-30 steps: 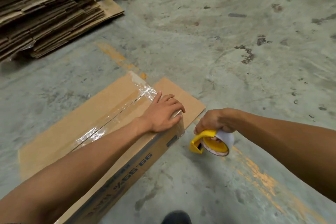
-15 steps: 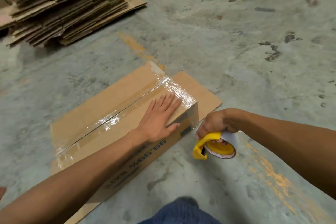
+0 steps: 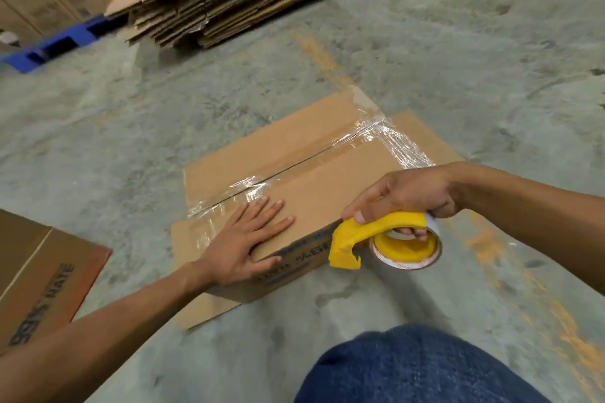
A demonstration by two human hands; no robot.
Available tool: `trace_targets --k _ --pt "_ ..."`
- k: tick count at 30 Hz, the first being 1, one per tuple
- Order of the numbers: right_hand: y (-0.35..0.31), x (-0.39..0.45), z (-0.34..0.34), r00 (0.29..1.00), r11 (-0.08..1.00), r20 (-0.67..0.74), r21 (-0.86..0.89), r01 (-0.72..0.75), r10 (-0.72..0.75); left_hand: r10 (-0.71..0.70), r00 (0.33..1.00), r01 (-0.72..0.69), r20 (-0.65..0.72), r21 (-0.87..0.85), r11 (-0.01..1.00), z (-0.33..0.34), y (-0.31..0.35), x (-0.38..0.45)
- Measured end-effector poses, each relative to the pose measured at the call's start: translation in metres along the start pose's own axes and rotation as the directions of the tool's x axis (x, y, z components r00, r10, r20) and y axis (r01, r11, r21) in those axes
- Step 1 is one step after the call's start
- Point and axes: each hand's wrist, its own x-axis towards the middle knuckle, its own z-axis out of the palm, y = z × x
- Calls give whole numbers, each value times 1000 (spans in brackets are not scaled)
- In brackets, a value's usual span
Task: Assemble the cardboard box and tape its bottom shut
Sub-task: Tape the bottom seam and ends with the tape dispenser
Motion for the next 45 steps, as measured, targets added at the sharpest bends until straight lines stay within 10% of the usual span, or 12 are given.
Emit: trace_targets --k 13,19,28,36,45 --pt "-46 -41 -32 960 974 -229 115 193 -163 142 983 -149 -116 -49 988 6 59 149" --pt "-55 -58 -36 936 947 -290 188 261 -201 340 766 -478 -545 -129 869 -28 114 178" --pt "-71 -38 -25 920 940 -298 147 306 -253 112 994 -110 -19 99 989 8 29 82" --pt "-79 -13 -14 941 938 -184 151 313 -284 99 995 -100 14 165 981 -1 -21 -27" --pt "-76 -17 -18 938 944 -228 141 298 -262 203 963 -168 -178 194 967 19 10 28"
